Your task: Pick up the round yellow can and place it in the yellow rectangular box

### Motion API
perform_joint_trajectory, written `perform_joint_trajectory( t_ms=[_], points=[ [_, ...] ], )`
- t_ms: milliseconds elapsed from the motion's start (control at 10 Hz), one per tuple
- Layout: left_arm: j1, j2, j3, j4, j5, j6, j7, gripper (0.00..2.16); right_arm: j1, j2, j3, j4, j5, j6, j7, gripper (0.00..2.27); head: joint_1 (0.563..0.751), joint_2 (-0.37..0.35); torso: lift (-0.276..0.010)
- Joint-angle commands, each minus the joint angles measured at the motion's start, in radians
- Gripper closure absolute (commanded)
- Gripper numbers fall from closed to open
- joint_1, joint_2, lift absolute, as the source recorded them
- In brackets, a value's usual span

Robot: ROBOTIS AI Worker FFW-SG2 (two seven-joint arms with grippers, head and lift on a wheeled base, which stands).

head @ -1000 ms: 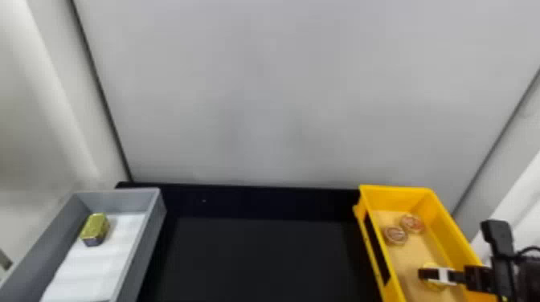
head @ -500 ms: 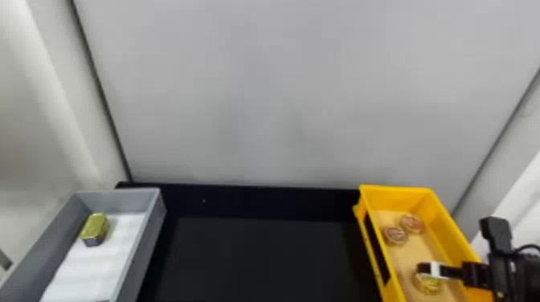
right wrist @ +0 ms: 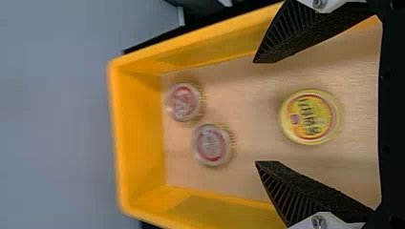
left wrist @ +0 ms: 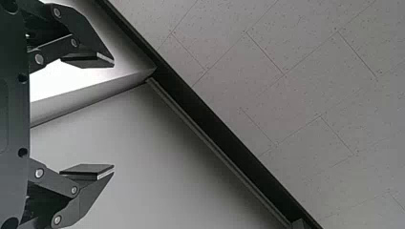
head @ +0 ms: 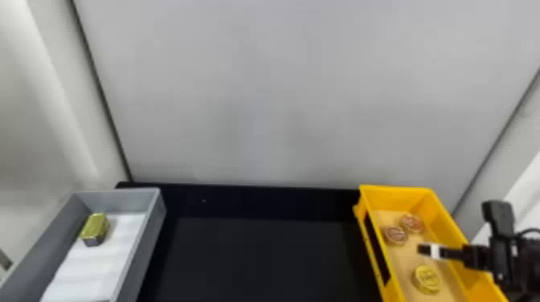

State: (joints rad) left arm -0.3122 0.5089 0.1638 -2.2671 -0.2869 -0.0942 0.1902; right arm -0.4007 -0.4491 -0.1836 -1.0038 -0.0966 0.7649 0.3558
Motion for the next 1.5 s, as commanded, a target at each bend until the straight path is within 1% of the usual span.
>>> perform_joint_trajectory(
  t_ms=[0,100,200,300,400,500,600,700,800,900,1000,1100,1200,1300,1400],
  points=[
    [0.004,-0.002,0.007,-0.002,0.0,0.005,-0.001,0.45,0.019,-0.011,-0.053,-0.263,0.0,-0.025,-0.029,0.0,0.574,-0.048,0.0],
    [0.004,-0.004,0.008,-0.003,0.0,0.005,-0.001,0.45,0.039,-0.019,-0.093,-0.415,0.0,-0.037,-0.057,0.0,0.574,-0.048,0.0],
    [0.008,-0.007,0.013,-0.005,0.0,0.005,-0.001,0.45,0.053,-0.019,-0.137,-0.565,0.0,-0.054,-0.121,0.0,0.574,-0.048,0.0],
    [0.01,-0.009,0.014,-0.005,0.0,0.008,-0.001,0.45,0.063,-0.02,-0.168,-0.7,0.0,-0.082,-0.218,0.01,0.574,-0.048,0.0],
    [0.01,-0.007,0.014,-0.006,0.0,0.011,-0.001,0.45,0.063,-0.031,-0.175,-0.811,0.001,-0.108,-0.322,0.01,0.574,-0.048,0.0],
    [0.013,-0.007,0.019,-0.008,0.0,0.013,-0.001,0.45,0.063,-0.049,-0.168,-0.901,0.001,-0.159,-0.413,0.01,0.574,-0.048,0.0],
    [0.016,-0.007,0.023,-0.009,0.0,0.016,-0.001,0.45,0.063,-0.057,-0.154,-0.975,0.001,-0.197,-0.498,0.01,0.574,-0.048,0.0],
    [0.024,-0.007,0.036,-0.015,0.0,0.016,-0.001,0.45,0.063,-0.056,-0.125,-1.05,0.018,-0.289,-0.595,0.02,0.574,-0.048,0.0],
    [0.027,-0.005,0.037,-0.017,0.0,0.016,-0.001,0.45,0.054,-0.054,-0.086,-1.116,0.09,-0.357,-0.663,0.05,0.574,-0.048,0.0],
    [0.03,-0.002,0.048,-0.019,0.0,0.014,-0.001,0.45,0.019,-0.051,-0.054,-1.162,0.158,-0.415,-0.673,0.06,0.574,-0.048,0.0],
    [0.035,0.005,0.062,-0.025,0.0,0.016,-0.001,0.45,-0.033,-0.06,-0.03,-1.193,0.183,-0.439,-0.666,0.06,0.574,-0.048,0.0],
    [0.042,0.013,0.079,-0.031,0.0,0.016,-0.001,0.45,-0.101,-0.098,0.016,-1.214,0.201,-0.461,-0.669,0.05,0.574,-0.048,0.0],
    [0.053,0.014,0.097,-0.034,0.0,0.014,0.0,0.45,-0.158,-0.135,0.061,-1.231,0.216,-0.464,-0.676,0.05,0.574,-0.048,0.0],
    [0.065,0.018,0.115,-0.04,0.0,0.014,0.0,0.45,-0.194,-0.161,0.096,-1.25,0.235,-0.466,-0.678,0.05,0.574,-0.048,0.0],
    [0.073,0.022,0.122,-0.04,0.0,0.016,0.002,0.45,-0.208,-0.178,0.122,-1.265,0.253,-0.472,-0.687,0.05,0.574,-0.048,0.0]
  ],
)
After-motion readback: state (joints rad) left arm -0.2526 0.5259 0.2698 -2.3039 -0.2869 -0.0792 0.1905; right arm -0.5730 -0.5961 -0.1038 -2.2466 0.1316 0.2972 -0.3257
